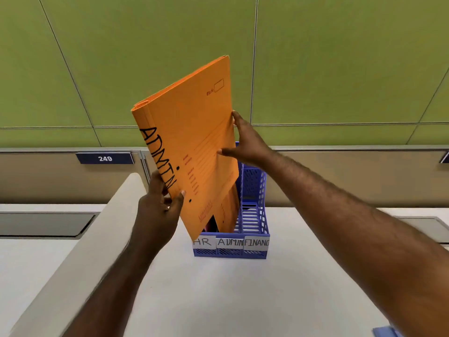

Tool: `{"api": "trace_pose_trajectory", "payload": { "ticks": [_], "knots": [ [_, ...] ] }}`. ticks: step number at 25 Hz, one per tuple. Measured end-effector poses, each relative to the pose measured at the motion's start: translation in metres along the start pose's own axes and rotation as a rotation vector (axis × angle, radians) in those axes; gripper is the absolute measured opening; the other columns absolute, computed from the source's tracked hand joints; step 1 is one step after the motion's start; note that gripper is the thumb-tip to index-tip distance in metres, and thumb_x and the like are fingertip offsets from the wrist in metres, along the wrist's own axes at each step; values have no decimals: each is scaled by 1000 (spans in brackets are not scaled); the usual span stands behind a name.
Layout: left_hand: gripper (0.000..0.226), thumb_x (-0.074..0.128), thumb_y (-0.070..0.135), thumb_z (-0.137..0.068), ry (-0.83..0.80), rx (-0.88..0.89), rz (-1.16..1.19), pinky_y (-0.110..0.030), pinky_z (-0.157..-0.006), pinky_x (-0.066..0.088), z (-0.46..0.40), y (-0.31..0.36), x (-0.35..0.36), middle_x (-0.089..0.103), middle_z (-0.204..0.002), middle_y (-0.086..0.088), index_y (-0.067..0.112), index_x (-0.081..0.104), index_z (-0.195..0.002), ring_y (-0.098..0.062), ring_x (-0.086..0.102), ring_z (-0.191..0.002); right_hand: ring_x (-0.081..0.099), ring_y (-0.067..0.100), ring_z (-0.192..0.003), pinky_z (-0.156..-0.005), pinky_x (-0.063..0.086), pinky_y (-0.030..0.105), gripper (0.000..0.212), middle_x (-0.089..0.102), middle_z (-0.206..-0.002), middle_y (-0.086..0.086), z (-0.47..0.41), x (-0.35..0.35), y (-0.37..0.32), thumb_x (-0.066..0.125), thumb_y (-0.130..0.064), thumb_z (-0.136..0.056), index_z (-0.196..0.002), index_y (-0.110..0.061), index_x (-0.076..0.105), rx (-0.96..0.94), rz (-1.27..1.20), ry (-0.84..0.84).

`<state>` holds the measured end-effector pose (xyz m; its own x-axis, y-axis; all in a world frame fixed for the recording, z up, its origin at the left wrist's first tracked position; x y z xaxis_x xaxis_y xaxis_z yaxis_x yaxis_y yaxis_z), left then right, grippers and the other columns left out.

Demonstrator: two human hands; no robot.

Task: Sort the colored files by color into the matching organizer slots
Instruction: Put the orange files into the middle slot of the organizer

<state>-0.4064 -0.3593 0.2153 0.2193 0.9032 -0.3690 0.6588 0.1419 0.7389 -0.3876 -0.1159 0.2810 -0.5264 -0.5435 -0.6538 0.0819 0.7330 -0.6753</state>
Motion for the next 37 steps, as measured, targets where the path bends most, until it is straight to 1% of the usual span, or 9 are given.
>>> {"api": "trace_pose_trajectory", "payload": {
  "ticks": [6,9,13,17,23,27,30,33,37],
  "knots": [
    [46,58,11,-92,31,47,-53,-25,-70,53,-16,0,38,59,-110,7,26,35,-129,-11,63,-85,25,27,-143,-109,28,35,128,23,-157,8,-31,-2,1,84,-9,-66,-151,-18,-12,-27,-73,-52],
    [52,58,11,-93,30,27,-83,-20,-71,50,-28,-5,58,62,-113,2,14,34,-138,-3,61,-80,21,30,-145,-114,28,48,146,12,-160,9,-37,-5,-5,90,-15,-58,-146,-27,-26,-109,-51,-89],
    [62,58,12,-93,-18,-62,-80,-39,-80,56,-39,-17,89,64,-121,-8,16,26,-145,-17,66,-91,25,32,-143,-110,36,54,153,9,-160,11,-33,-4,-7,95,-26,-46,-147,-36,-19,-228,10,-73],
    [63,57,15,-94,-59,-106,-113,-43,-72,60,-36,-34,115,66,-111,-8,19,23,-146,-22,68,-83,31,27,-141,-108,39,52,152,17,-158,10,-28,3,8,96,-26,-43,-150,-37,-12,-272,35,-79],
    [63,57,16,-94,-83,-152,-108,-35,-72,59,-22,-63,142,61,-97,4,20,23,-147,-8,62,-78,36,27,-137,-97,49,52,150,19,-157,4,-14,18,34,96,-20,-43,-148,-46,-7,-272,-16,-90],
    [66,57,17,-95,-127,-232,-74,-37,-76,59,-9,-84,157,61,-98,5,19,19,-149,-10,62,-82,41,27,-132,-93,52,50,146,26,-153,5,-8,36,49,96,-18,-45,-147,-49,-5,-260,16,-118],
    [66,54,17,-96,-164,-288,-78,-41,-69,59,2,-98,167,57,-81,2,17,17,-150,-17,63,-72,43,28,-132,-90,53,48,143,26,-153,3,-3,50,63,95,-19,-49,-145,-52,-5,-238,37,-137],
    [64,52,16,-97,-194,-313,-88,-25,-56,50,10,-108,173,55,-73,5,17,16,-151,-10,58,-64,50,20,-121,-81,52,37,139,28,-153,0,3,65,79,93,-21,-51,-142,-57,-5,-175,6,-162],
    [60,50,7,-96,-223,-310,-69,-27,-77,50,16,-111,178,59,-112,7,21,21,-147,-11,60,-93,58,19,-114,-72,50,25,131,30,-154,1,15,85,94,90,-21,-58,-141,-58,-5,-139,58,-188]
  ]
}}
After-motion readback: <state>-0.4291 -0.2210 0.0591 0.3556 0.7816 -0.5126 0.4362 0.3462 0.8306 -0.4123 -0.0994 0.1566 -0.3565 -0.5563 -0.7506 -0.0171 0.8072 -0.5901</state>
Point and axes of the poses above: each hand's wrist, its own z-axis away from the middle knuckle, its own x-axis out of the palm, y = z × x, the point moved 6 cm from there along -z, towards the middle knuckle
